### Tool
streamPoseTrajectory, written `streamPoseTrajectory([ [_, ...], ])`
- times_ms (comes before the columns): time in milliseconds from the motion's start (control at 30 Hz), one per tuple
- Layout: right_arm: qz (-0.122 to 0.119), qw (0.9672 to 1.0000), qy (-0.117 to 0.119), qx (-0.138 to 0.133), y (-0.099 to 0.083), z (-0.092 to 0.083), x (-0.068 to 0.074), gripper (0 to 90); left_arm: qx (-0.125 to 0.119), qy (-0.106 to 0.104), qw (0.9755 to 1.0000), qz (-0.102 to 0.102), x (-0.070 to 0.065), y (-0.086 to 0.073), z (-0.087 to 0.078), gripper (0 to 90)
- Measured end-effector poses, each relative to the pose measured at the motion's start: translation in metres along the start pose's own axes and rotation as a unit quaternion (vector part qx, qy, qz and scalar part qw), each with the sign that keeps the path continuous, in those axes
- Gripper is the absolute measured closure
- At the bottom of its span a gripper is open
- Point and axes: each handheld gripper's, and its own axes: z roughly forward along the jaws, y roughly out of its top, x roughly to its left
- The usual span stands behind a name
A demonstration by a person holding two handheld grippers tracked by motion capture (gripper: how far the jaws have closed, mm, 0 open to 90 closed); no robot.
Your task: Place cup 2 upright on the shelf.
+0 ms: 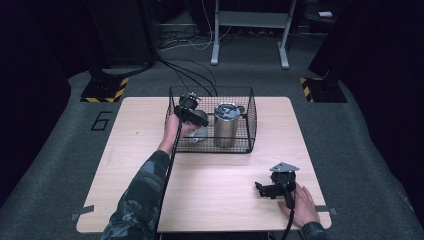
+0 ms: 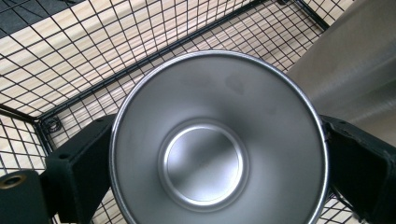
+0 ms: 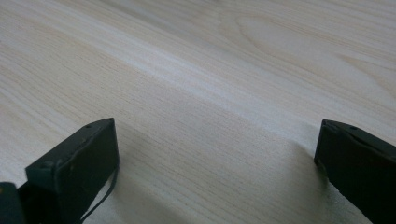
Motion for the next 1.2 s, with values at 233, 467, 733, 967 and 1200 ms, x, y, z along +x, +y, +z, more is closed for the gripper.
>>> streamPoseTrajectory([
  [233, 0.0, 1.0, 0.0, 0.0, 0.0, 0.0, 0.0, 0.0, 0.003, 0.002, 1.0, 0.003, -0.001, 0.0, -0.001, 5.6],
  [467, 0.0, 1.0, 0.0, 0.0, 0.0, 0.0, 0.0, 0.0, -0.017, 0.006, 0.9998, 0.01, -0.003, 0.004, -0.009, 2.0],
  [733, 0.0, 1.0, 0.0, -0.001, 0.0, 0.0, 0.0, 0.0, -0.032, 0.005, 0.9994, 0.012, -0.006, 0.004, -0.021, 0.5],
  [967, -0.003, 1.0, 0.0, 0.001, 0.0, 0.0, 0.0, 0.0, -0.046, 0.0, 0.9988, 0.019, -0.011, 0.004, -0.04, 0.5],
  [1200, -0.003, 1.0, 0.0, 0.001, 0.0, 0.0, 0.0, 0.0, -0.061, -0.009, 0.9975, 0.034, -0.016, -0.001, -0.062, 0.1],
])
